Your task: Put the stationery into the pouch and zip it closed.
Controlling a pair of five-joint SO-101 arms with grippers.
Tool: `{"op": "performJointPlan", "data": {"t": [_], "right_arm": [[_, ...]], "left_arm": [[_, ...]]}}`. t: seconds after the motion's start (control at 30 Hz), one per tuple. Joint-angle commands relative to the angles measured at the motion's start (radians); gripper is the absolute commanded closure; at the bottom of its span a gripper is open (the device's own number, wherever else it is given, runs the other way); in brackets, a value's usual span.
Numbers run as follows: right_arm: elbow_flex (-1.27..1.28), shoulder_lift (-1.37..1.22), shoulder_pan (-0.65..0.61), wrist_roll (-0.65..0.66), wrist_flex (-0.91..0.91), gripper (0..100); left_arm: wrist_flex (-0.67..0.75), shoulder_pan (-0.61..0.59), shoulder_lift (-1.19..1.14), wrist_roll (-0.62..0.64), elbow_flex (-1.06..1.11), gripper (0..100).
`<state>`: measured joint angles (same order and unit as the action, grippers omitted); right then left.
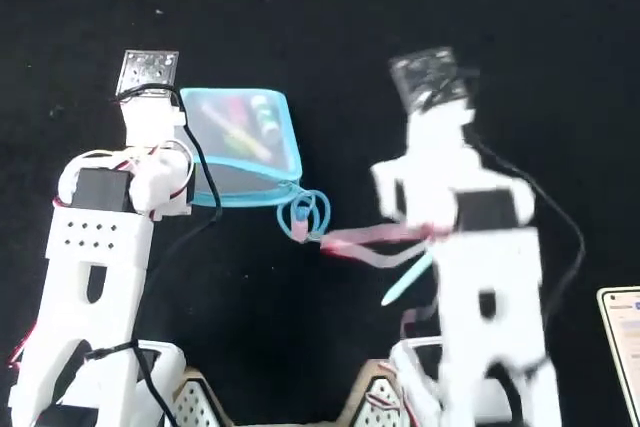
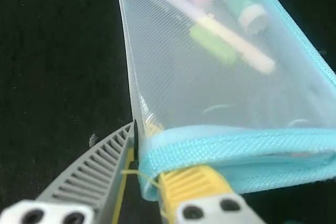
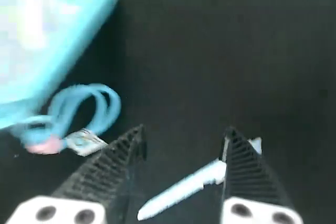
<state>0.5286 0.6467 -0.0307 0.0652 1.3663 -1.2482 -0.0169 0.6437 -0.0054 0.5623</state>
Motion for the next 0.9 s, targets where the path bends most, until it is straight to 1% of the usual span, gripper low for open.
{"op": "performJointPlan", "data": {"t": [0.0,0.13,0.3,0.43,0.5,0.73,0.87], "right_arm": [[-0.062,-0.168,0.127,-0.083,0.012,77.6],[-0.056,-0.289,0.215,-0.089,0.015,77.6],[-0.056,-0.366,0.302,-0.094,0.026,77.6],[-0.024,-0.378,0.404,-0.176,0.018,77.5],[-0.002,-0.384,0.431,-0.189,0.011,77.3],[0.137,-0.386,0.440,-0.195,-0.163,77.6],[0.232,-0.386,0.437,-0.241,-0.313,77.6]], "left_arm": [[0.008,0.024,-0.012,-0.003,0.005,97],[0.009,0.024,-0.012,-0.003,0.012,97],[0.031,0.024,-0.005,-0.003,0.036,97],[0.028,0.024,-0.003,-0.005,0.036,97],[0.028,0.024,-0.003,-0.003,0.036,97],[0.026,0.024,-0.003,-0.003,0.036,97],[0.028,0.024,-0.003,-0.002,0.036,97]]}}
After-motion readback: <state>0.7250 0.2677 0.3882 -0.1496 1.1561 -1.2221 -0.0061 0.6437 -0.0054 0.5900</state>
